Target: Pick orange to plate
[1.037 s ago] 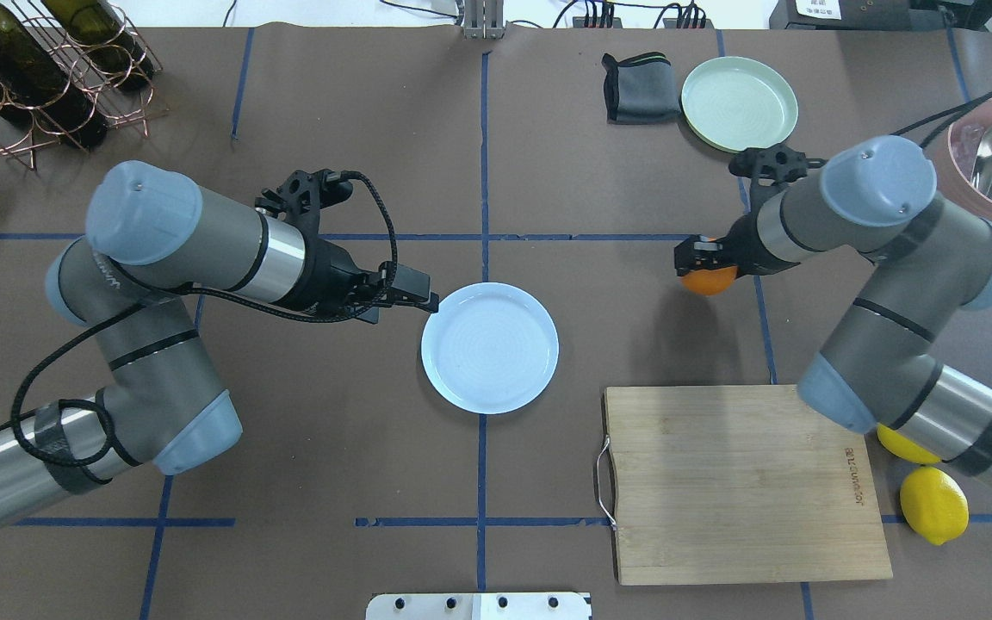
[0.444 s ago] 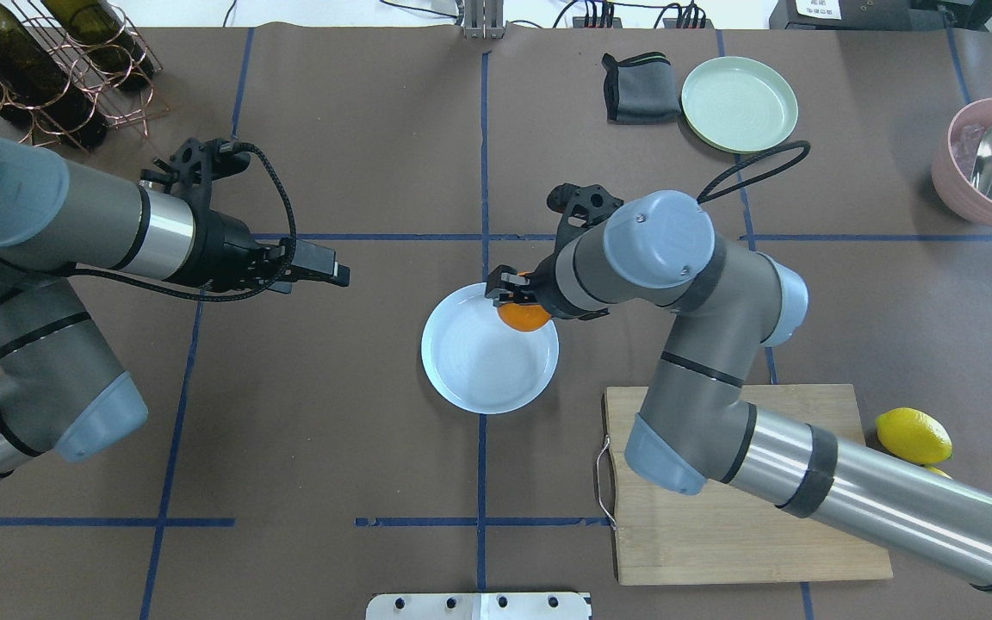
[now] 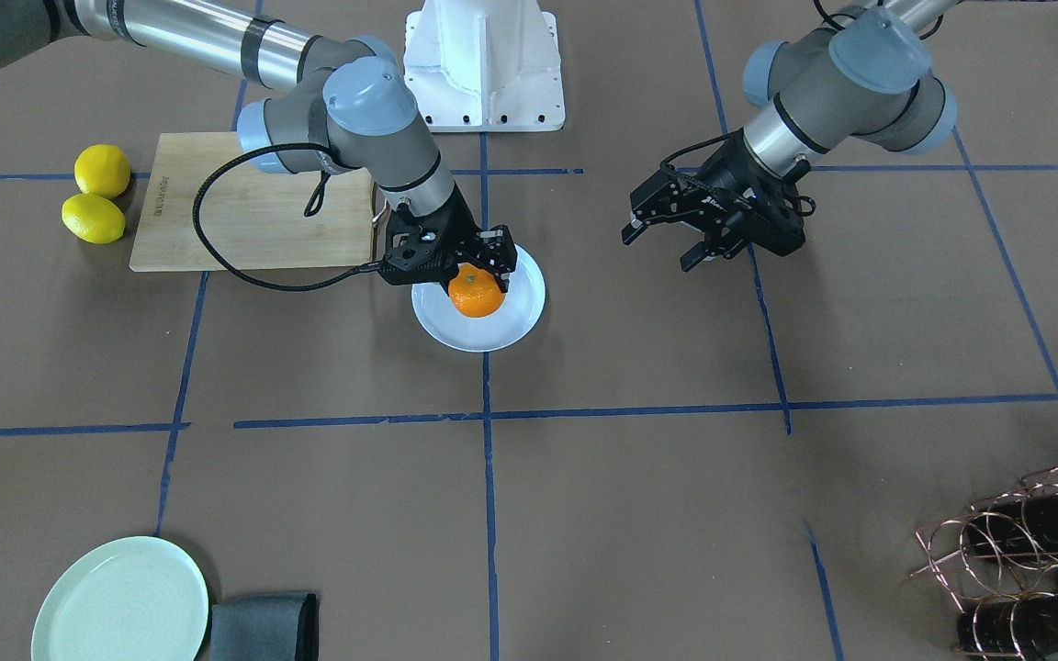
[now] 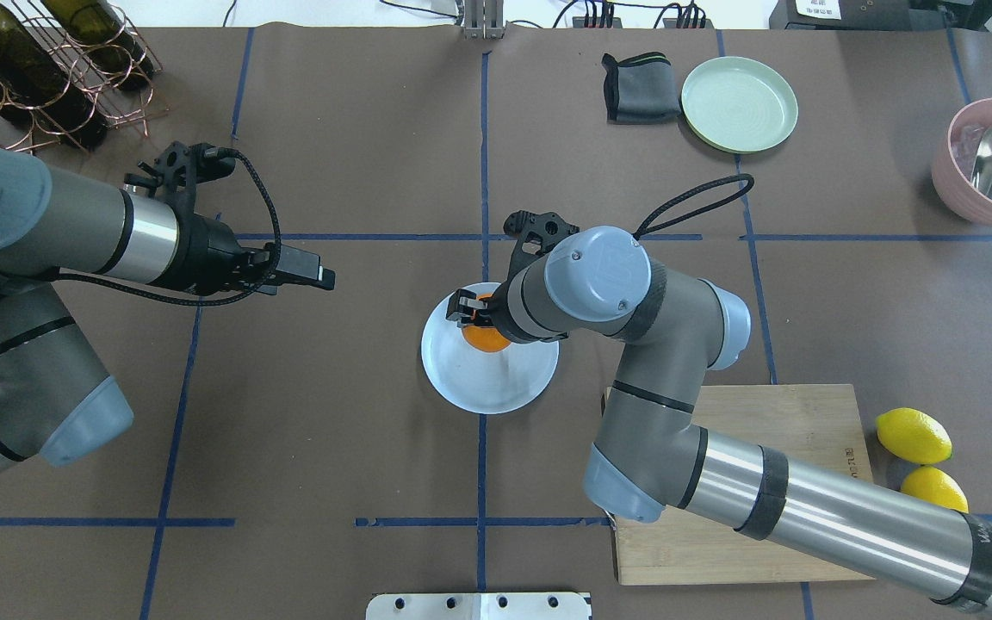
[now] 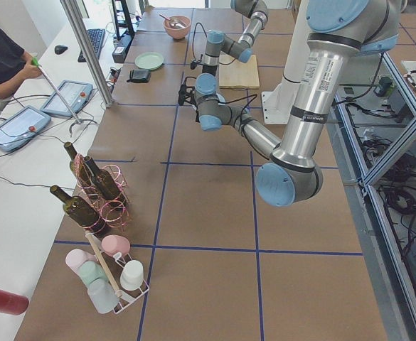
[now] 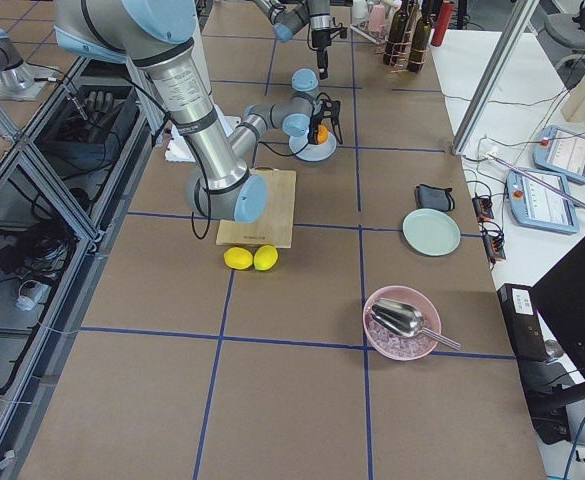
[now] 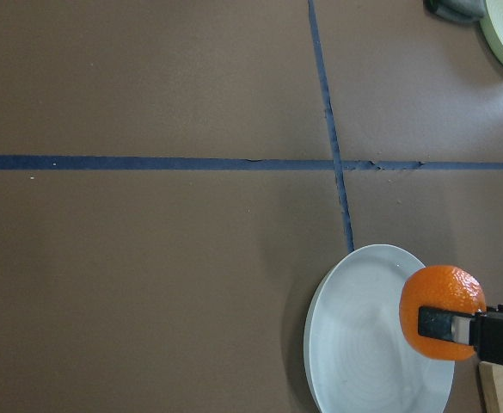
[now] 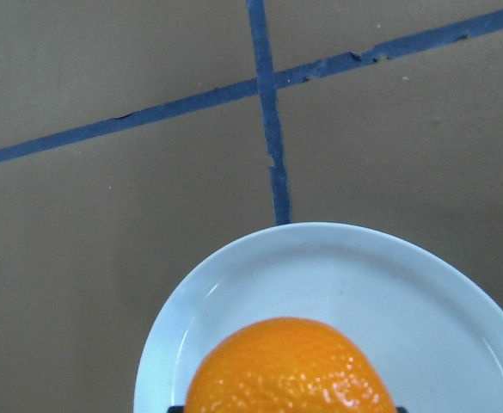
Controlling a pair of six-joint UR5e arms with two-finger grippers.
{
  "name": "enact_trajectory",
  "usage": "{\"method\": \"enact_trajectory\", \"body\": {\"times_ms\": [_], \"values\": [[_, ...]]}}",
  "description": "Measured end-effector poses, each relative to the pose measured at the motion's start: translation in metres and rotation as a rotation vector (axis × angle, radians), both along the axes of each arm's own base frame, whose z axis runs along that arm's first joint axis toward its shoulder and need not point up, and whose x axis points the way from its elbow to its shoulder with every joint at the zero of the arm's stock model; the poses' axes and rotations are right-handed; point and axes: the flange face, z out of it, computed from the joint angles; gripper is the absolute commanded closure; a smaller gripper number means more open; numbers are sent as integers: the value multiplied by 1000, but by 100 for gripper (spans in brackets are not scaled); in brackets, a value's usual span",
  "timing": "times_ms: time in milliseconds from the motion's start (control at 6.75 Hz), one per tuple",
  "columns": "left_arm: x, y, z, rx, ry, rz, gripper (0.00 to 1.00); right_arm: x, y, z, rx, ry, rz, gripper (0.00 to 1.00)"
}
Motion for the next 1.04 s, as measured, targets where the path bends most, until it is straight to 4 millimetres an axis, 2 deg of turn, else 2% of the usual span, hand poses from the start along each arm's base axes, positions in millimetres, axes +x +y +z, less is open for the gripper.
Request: {"method": "enact_trajectory", "body": {"times_ms": [148,296,444,593,741,1037], "values": [[0,0,0,0,1,-1,1,-4,3,3,0,7,-1,98],[0,0,-1,0,3,-2,0,-6,4,4,-5,21,-2,92],[1,0,-2,-1,4,-3,0,-7,4,6,-14,43,-1,73],[1,0,-2,-1,5,-3,0,-9,6,9,-17,59,0,46],[1,0,-3,-1,6,-3,0,-11,9,11,-16,68,1,0],[0,1,-4,-1,9,-3,0,-17,17,13,-3,77,7,0]]}}
